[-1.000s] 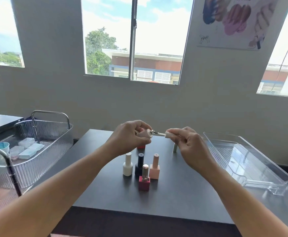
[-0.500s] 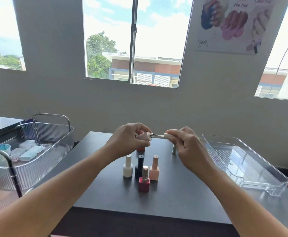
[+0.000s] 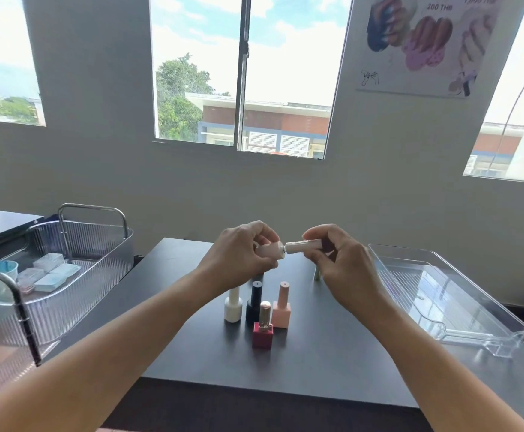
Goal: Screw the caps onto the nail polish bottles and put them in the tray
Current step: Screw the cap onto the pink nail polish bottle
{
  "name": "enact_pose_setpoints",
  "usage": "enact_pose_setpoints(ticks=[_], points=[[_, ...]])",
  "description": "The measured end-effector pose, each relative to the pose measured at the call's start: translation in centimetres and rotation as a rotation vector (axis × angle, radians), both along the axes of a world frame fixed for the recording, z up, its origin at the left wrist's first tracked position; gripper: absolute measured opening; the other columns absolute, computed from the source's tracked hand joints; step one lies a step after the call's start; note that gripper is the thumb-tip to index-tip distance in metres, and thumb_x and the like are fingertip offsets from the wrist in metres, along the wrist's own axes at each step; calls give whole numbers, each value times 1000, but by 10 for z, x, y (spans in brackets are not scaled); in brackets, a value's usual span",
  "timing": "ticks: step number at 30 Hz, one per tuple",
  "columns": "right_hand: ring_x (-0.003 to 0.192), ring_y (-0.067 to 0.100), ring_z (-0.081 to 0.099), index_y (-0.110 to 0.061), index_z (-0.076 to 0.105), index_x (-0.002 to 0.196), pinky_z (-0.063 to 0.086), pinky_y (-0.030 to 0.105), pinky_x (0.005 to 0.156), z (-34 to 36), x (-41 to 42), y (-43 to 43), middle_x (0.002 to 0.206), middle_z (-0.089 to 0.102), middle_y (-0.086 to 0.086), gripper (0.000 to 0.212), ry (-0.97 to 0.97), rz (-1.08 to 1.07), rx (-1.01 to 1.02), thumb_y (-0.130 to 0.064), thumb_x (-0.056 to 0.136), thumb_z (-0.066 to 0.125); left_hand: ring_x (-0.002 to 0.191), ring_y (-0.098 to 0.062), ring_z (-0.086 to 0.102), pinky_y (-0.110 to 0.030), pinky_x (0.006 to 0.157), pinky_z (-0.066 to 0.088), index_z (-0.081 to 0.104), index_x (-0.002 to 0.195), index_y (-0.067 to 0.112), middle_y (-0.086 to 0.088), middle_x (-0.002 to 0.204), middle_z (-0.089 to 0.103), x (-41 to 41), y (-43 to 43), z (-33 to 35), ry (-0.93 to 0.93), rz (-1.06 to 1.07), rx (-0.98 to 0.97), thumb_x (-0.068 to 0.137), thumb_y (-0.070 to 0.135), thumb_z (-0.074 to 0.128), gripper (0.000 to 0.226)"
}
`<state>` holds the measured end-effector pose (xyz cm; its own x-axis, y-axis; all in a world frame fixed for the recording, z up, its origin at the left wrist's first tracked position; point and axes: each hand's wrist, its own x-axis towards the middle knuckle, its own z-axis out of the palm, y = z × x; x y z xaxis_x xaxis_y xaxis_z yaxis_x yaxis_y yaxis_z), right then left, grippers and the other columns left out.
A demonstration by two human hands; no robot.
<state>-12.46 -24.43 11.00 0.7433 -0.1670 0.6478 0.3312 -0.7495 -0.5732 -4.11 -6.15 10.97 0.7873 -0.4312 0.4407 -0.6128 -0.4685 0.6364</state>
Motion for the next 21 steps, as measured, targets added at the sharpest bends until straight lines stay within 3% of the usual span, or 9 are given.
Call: enact_pose_setpoints(ticks=[6,10,12,14,16,18,20,21], points=[[55,5,61,-25,68,88,55,28,59,-2,5,-6,64,68,-7,4,49,29,72,-25,91,65,79,5,60,-6,60,42,70,98,33,16,90,67,-3,-1,-1,-49,1,3,74,26,79,27],[42,5,54,-25,64,62,52,32,58,-2,6,-12,47,64,-5,49,104,-57,3,-64,85,48,81,5,57,-5,63,39,70,96,35,16,90,65,-4,-2,-4,-92,6,16,73,26,80,27],[38,6,52,-22,59,47,54,36,62,-3,6,-14,40,61,-2,67,171,-139,-27,-74,84,38,84,6,56,-2,65,39,70,94,35,17,87,64,-4,-2,-6,-99,-5,24,72,25,81,27],[36,7,53,-21,61,46,56,38,63,-4,6,-15,39,61,0,77,237,-167,-19,-80,83,29,84,6,56,0,65,39,70,92,36,16,86,65,-5,-2,-7,-94,-21,31,72,24,81,26],[38,6,53,-22,65,53,56,39,64,-5,5,-16,44,64,-1,77,276,-119,10,-81,82,26,80,3,58,-2,62,41,70,92,37,16,85,65,-4,-2,-9,-82,-22,36,72,25,81,26],[42,9,56,-25,70,81,56,36,59,-6,5,-16,57,69,-4,68,298,-21,19,-80,82,30,77,0,60,-5,59,41,70,93,37,16,86,66,-2,-2,-9,-75,-5,43,72,27,81,26],[50,7,59,-32,57,115,51,29,54,-8,6,-18,72,69,-8,46,287,58,17,-66,85,52,77,-1,61,-8,62,41,71,95,36,15,88,68,0,-1,-9,-65,12,40,72,28,80,26],[54,7,59,-35,52,120,48,26,56,-9,7,-19,76,68,-9,41,270,79,19,-52,85,64,78,-1,62,-10,63,42,71,95,36,15,88,68,1,-1,-9,-62,15,37,72,28,80,26]])
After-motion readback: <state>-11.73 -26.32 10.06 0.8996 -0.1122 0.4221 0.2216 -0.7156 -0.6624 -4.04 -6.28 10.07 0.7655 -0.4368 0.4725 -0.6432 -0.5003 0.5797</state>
